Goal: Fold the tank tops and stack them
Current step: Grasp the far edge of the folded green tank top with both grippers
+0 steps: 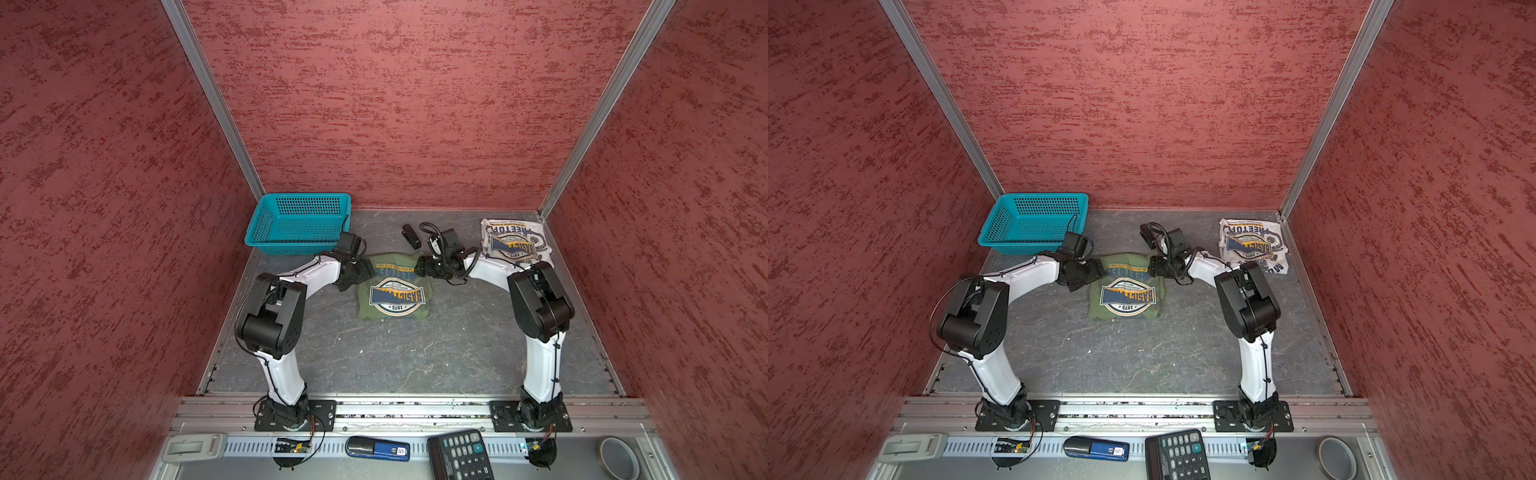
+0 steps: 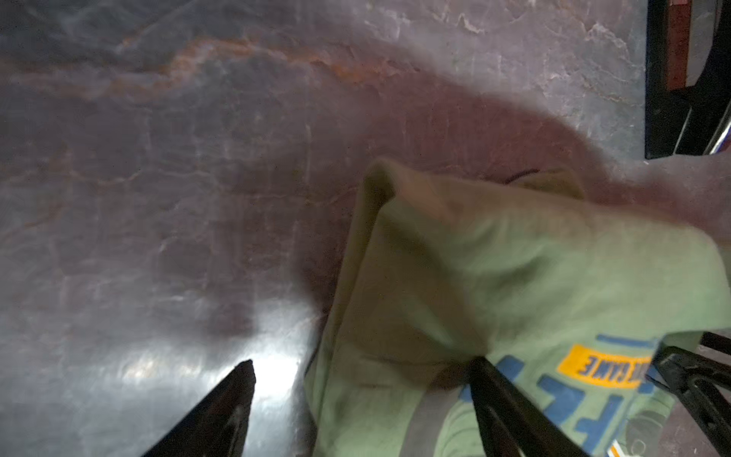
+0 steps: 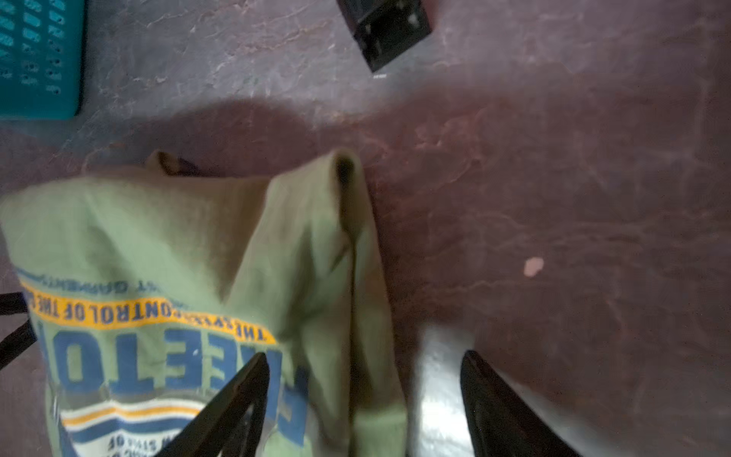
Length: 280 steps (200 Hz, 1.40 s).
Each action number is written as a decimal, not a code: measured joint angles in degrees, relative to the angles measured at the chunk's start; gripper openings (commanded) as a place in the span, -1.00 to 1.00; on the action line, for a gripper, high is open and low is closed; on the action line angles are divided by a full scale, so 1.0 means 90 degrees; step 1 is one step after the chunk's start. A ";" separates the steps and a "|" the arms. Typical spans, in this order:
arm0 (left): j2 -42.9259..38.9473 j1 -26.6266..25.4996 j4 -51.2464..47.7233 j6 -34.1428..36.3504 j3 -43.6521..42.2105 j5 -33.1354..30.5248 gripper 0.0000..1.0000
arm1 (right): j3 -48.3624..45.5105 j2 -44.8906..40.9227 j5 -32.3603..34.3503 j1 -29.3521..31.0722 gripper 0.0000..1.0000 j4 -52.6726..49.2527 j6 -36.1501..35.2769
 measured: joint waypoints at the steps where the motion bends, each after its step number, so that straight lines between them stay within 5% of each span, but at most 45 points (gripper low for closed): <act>1: 0.0032 0.0000 0.0007 0.0007 0.0034 0.0000 0.60 | 0.0017 0.0012 0.0005 0.0000 0.50 0.0000 -0.0002; 33: 0.0644 -0.0015 0.0202 0.0005 0.0646 -0.0053 0.55 | 0.0925 0.0559 0.0248 -0.0007 0.37 -0.0197 -0.0121; 53: 0.0903 -0.0015 0.0221 -0.0083 0.0879 -0.0121 0.49 | 0.1285 0.0789 0.0372 -0.0019 0.10 -0.0282 -0.0119; 137: 0.1144 0.0041 0.0243 -0.0342 0.1049 -0.0357 0.28 | 0.1379 0.1071 0.0437 -0.0177 -0.52 -0.0461 0.0143; 145: 0.1137 0.0053 0.0245 -0.0347 0.1042 -0.0352 0.28 | 0.1341 0.1054 0.0410 -0.0211 -0.45 -0.0440 0.0175; 170: 0.1013 0.0032 0.0216 -0.0376 0.0945 -0.0296 0.49 | 0.0996 0.0763 0.0355 -0.0284 0.21 -0.0384 0.0240; 189: 0.0729 -0.0041 0.0017 -0.0364 0.0862 -0.0197 0.63 | 0.0512 0.0318 0.0335 -0.0301 0.43 -0.0406 0.0328; 244: -0.0420 -0.0539 -0.0221 -0.0304 0.0678 -0.0182 0.91 | -0.1010 -0.1166 -0.0109 -0.0277 0.65 0.0109 0.0794; 280: -0.0425 -0.0624 -0.0461 -0.0376 0.0170 -0.0338 1.00 | -0.1610 -0.1282 -0.0172 -0.0053 0.69 0.0350 0.1059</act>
